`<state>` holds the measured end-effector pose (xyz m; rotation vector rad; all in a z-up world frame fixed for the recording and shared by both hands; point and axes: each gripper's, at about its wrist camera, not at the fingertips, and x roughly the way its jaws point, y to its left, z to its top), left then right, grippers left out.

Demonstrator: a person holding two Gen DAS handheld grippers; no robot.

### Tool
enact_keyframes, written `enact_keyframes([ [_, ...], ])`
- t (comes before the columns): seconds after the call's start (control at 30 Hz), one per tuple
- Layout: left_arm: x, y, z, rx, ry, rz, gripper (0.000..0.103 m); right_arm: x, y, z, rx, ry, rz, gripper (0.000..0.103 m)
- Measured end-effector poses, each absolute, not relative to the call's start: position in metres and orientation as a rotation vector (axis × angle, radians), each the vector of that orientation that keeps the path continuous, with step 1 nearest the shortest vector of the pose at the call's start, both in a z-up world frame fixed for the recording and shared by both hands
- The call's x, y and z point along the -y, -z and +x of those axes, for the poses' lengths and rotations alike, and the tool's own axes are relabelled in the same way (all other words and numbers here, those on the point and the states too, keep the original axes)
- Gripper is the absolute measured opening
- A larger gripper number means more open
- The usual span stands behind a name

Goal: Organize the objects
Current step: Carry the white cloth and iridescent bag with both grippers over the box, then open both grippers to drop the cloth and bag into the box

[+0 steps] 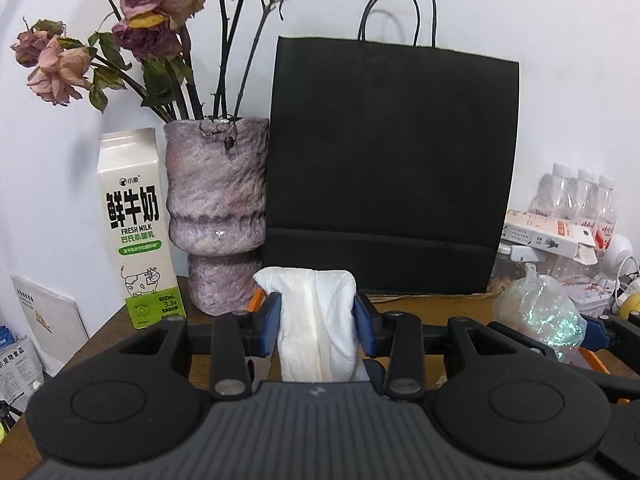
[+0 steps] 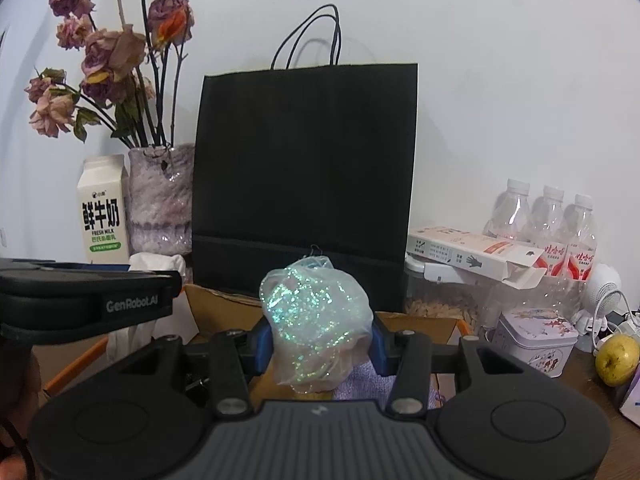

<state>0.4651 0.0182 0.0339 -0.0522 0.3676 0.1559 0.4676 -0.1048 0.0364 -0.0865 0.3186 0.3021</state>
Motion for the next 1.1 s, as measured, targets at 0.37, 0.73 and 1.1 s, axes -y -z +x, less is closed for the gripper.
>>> enact_keyframes([
  [0.37, -0.020, -0.029, 0.472, -0.385, -0.159, -0.038, 0.062, 0.103, -0.029, 0.474, -0.363, -0.281, -0.108, 0.054],
  [0.73, -0.020, -0.031, 0.469, -0.350, -0.180, -0.039, 0.103, 0.109, -0.026, 0.479, -0.385, -0.222, -0.083, 0.103],
  [1.1, -0.021, -0.031, 0.469, -0.356, -0.189, -0.048, 0.103, 0.107, -0.027, 0.477, -0.385, -0.222, -0.089, 0.103],
])
